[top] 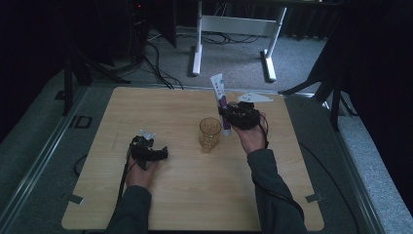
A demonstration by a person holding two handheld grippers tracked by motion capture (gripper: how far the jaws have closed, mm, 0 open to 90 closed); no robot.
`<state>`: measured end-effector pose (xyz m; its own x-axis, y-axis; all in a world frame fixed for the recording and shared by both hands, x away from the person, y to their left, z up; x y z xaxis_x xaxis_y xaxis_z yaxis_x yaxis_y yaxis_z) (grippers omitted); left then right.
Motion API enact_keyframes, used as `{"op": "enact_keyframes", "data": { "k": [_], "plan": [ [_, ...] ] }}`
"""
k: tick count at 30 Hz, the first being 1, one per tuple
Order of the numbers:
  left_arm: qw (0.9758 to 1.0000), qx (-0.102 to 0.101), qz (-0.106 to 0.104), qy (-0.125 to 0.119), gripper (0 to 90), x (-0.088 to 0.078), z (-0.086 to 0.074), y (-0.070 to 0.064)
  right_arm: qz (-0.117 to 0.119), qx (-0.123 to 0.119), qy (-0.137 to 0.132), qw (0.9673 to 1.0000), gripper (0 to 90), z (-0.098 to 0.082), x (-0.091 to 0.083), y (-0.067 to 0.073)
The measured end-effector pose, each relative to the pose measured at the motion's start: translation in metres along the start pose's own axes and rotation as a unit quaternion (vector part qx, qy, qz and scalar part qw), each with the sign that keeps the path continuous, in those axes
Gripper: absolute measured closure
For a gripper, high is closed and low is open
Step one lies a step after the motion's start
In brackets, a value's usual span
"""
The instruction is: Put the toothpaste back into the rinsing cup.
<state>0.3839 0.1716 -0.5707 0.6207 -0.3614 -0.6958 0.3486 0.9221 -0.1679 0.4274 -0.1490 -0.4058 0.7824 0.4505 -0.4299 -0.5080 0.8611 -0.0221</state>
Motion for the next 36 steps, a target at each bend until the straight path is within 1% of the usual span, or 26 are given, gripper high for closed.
{"op": "enact_keyframes", "data": {
  "k": [9, 15, 24, 36],
  "plan": [
    [1.0000, 0.000, 0.000, 0.000, 9.0, 0.000, 0.000, 0.000, 0.003, -0.002, -0.007, 1.0000, 72.8, 0.002, 0.005, 0.004],
    [1.0000, 0.000, 0.000, 0.000, 9.0, 0.000, 0.000, 0.000, 0.005, 0.013, -0.008, 0.9999, 72.6, 0.002, 0.011, 0.003],
    [1.0000, 0.000, 0.000, 0.000, 9.1, 0.000, 0.000, 0.000, 0.005, 0.012, -0.009, 0.9999, 72.3, 0.005, 0.017, 0.004],
    [1.0000, 0.000, 0.000, 0.000, 9.1, 0.000, 0.000, 0.000, -0.001, 0.028, -0.015, 0.9995, 71.9, 0.007, 0.025, 0.004]
  ]
}}
Point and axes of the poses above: each handheld gripper's, and its own axes: x roughly forward along the jaws, z roughly out of its top, y roughly to its left, the point moved 1 cm from there along x, roughly forward along the jaws, and after that the axes turned 13 degrees about -z, right-handed, at the moved point
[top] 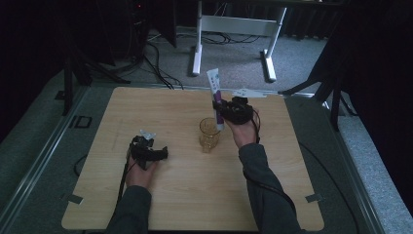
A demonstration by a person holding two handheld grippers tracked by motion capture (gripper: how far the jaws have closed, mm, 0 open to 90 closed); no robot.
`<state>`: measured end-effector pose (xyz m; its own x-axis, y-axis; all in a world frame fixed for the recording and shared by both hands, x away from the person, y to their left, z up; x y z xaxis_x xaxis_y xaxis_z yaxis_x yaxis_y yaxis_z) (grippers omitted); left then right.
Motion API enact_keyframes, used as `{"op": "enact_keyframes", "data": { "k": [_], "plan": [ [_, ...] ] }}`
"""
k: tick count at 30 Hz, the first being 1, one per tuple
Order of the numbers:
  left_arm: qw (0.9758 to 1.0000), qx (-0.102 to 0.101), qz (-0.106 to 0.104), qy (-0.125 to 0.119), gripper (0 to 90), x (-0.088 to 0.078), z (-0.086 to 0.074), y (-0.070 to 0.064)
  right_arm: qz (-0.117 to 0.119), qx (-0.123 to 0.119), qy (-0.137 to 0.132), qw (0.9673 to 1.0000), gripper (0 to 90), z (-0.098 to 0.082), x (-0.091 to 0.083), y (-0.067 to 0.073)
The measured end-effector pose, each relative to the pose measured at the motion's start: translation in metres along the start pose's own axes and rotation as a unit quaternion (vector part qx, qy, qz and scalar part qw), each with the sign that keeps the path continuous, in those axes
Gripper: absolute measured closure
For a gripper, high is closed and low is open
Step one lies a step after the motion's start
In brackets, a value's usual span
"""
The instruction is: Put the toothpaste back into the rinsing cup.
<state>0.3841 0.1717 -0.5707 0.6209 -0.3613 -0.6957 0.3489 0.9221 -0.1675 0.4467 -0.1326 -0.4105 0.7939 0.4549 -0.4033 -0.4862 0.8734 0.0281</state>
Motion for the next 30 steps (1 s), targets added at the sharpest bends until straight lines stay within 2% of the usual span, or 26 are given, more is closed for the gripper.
{"op": "enact_keyframes", "data": {
  "k": [8, 13, 30],
  "plan": [
    [1.0000, 0.000, 0.000, 0.000, 9.0, 0.000, 0.000, 0.000, 0.002, 0.006, -0.003, 1.0000, 69.5, -0.002, 0.005, 0.002],
    [1.0000, 0.000, 0.000, 0.000, 9.0, 0.000, 0.000, 0.000, 0.001, 0.002, 0.005, 1.0000, 70.0, -0.004, 0.009, 0.004],
    [1.0000, 0.000, 0.000, 0.000, 9.0, 0.000, 0.000, 0.000, 0.006, -0.002, 0.034, 0.9994, 68.9, -0.029, 0.018, 0.006]
  ]
}}
Point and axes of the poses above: each handheld gripper's, and its own axes: x roughly forward along the jaws, z roughly out of its top, y roughly to its left, the point moved 1 cm from there along x, roughly forward along the jaws, and after that the axes turned 13 degrees about -z, right-handed, at the moved point
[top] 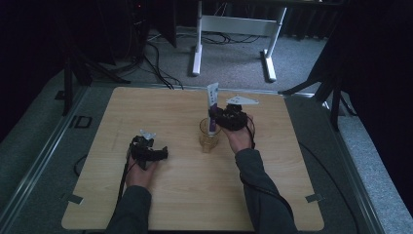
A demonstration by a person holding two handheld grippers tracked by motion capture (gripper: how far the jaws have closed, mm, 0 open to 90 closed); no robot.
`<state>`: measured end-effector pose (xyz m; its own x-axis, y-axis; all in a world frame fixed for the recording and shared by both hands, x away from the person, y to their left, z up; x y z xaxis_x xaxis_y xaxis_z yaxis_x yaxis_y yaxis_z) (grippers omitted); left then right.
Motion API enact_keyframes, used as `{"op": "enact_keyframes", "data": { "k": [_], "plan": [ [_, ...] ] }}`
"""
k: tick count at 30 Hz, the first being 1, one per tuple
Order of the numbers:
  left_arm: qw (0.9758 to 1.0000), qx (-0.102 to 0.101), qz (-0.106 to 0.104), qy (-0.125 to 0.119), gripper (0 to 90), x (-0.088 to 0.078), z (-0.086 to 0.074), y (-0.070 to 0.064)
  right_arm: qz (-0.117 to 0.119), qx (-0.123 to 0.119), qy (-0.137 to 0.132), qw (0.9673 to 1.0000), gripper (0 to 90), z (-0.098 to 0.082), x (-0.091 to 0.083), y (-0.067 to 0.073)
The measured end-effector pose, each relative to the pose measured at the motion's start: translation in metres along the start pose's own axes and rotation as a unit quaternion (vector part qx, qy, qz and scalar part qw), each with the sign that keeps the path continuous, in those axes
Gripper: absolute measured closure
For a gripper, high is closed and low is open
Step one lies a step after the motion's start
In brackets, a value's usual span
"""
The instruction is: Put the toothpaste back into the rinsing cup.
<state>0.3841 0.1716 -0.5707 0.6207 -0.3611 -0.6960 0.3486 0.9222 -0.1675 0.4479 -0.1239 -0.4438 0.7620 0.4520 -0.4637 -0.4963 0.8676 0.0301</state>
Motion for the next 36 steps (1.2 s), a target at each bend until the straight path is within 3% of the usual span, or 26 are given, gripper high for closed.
{"op": "enact_keyframes", "data": {
  "k": [6, 11, 16, 20, 22, 32, 36],
  "plan": [
    [1.0000, 0.000, 0.000, 0.000, 9.0, 0.000, 0.000, 0.000, -0.004, -0.007, 0.011, 0.9999, 67.7, -0.009, 0.002, 0.000],
    [1.0000, 0.000, 0.000, -0.001, 9.0, 0.000, 0.000, 0.000, -0.005, -0.006, 0.039, 0.9992, 67.0, -0.019, 0.008, -0.004],
    [1.0000, 0.001, 0.000, 0.001, 9.1, 0.000, 0.000, 0.000, -0.016, -0.029, 0.051, 0.9982, 59.9, -0.024, 0.008, -0.001],
    [1.0000, 0.000, 0.000, -0.001, 9.2, 0.000, 0.000, 0.000, 0.000, -0.022, 0.027, 0.9994, 51.9, -0.021, 0.001, -0.002],
    [1.0000, 0.000, 0.000, -0.002, 9.2, 0.000, 0.000, 0.000, -0.001, -0.033, 0.022, 0.9992, 48.6, -0.018, -0.003, -0.002],
    [1.0000, -0.001, 0.000, -0.001, 9.2, 0.000, 0.000, 0.000, -0.006, -0.038, 0.046, 0.9982, 44.2, -0.032, 0.002, -0.005],
    [1.0000, -0.001, 0.000, -0.001, 9.2, 0.000, 0.000, 0.000, -0.003, -0.032, 0.043, 0.9986, 43.9, -0.037, 0.000, -0.007]
  ]
}}
Point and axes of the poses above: each handheld gripper's, and its own axes: x roughly forward along the jaws, z roughly out of its top, y roughly to its left, the point moved 1 cm from there along x, roughly forward along the jaws, and after that the axes turned 13 degrees about -z, right-handed, at the moved point
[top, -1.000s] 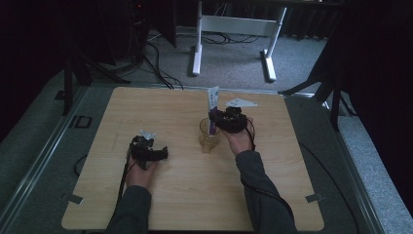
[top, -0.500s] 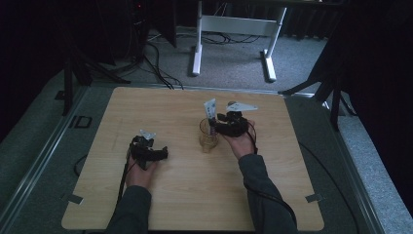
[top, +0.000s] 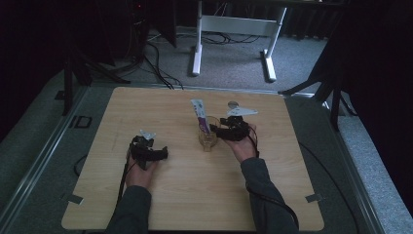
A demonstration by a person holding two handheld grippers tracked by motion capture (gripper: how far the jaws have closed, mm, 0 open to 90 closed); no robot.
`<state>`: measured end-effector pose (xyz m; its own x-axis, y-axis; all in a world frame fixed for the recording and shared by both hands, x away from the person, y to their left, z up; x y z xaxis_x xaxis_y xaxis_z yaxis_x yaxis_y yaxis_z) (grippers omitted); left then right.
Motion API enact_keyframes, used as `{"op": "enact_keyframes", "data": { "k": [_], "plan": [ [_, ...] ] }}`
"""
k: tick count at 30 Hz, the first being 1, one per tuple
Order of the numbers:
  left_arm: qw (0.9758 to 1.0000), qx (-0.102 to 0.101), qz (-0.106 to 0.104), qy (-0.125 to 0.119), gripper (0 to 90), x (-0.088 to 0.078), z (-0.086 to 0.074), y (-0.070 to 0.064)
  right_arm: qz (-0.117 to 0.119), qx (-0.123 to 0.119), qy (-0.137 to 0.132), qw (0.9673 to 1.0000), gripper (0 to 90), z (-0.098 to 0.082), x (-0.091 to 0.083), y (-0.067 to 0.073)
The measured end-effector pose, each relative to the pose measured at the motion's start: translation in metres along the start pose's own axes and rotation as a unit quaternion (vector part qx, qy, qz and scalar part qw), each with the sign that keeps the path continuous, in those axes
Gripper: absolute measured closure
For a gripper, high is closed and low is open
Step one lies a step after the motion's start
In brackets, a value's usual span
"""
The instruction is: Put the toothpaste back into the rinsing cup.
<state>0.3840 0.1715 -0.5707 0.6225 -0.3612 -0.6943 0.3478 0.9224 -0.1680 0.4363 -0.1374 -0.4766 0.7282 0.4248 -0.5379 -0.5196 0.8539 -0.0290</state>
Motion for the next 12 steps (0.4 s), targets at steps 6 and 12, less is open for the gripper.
{"op": "enact_keyframes", "data": {
  "k": [6, 12],
  "plan": [
    [1.0000, 0.000, 0.000, 0.000, 9.2, 0.000, 0.000, 0.000, 0.001, 0.020, -0.008, 0.9998, 43.3, -0.003, -0.012, -0.009],
    [1.0000, 0.000, 0.000, 0.000, 9.2, 0.000, 0.000, 0.000, -0.018, 0.030, 0.005, 0.9994, 43.3, -0.012, -0.024, -0.023]
  ]
}}
Point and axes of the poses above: each handheld gripper's, and its own axes: x roughly forward along the jaws, z roughly out of its top, y roughly to its left, the point moved 1 cm from there along x, roughly forward along the jaws, and after that the axes turned 13 degrees about -z, right-handed, at the moved point
